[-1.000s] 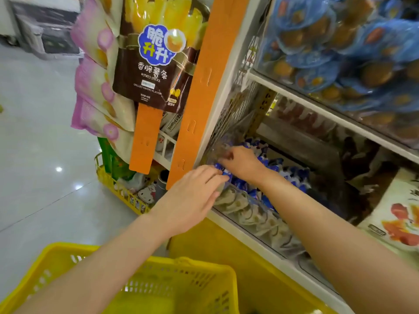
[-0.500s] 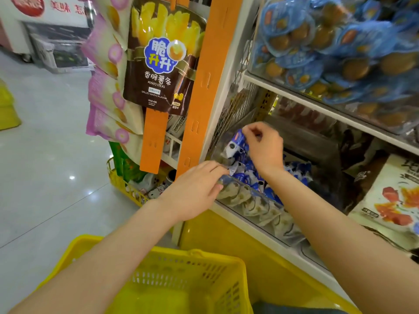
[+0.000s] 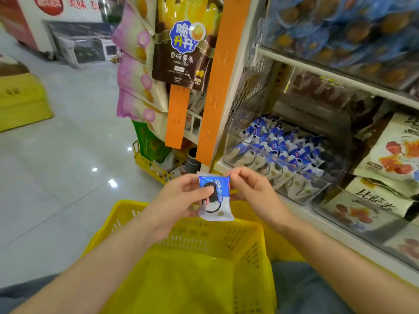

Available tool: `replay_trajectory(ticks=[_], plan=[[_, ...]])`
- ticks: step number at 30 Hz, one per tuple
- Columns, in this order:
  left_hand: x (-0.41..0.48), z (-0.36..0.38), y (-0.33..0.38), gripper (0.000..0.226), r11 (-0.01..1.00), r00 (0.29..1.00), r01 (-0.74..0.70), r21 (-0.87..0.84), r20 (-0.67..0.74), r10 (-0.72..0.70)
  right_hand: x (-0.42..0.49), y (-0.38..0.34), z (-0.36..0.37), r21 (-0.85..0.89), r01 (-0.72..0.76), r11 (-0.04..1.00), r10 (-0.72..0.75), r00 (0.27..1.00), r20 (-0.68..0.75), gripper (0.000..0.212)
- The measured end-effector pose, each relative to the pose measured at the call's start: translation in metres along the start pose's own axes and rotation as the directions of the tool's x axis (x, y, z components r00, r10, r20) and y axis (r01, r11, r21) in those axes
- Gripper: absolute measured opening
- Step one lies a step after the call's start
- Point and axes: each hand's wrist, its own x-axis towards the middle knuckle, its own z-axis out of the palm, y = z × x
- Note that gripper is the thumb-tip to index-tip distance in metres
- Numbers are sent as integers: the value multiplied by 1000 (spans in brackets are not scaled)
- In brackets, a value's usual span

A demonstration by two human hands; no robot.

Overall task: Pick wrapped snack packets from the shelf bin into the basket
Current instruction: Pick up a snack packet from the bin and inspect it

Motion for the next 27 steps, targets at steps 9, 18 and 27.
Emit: replay_trajectory(ticks=[9,18,27], plan=[[0,-12,-28,13,980,970,-90,176,-209,126,13,30,36,60,-69,996,72,997,-35,10],[9,-7,-37,20,1000,949,25,-6,-316,-25,16,50,36,-701,379,605,-414,901,130,7],[3,-7,-36,24,997,968,82,-14,-239,-83,14,44,37,-252,55,966,-101,980,-173,16]])
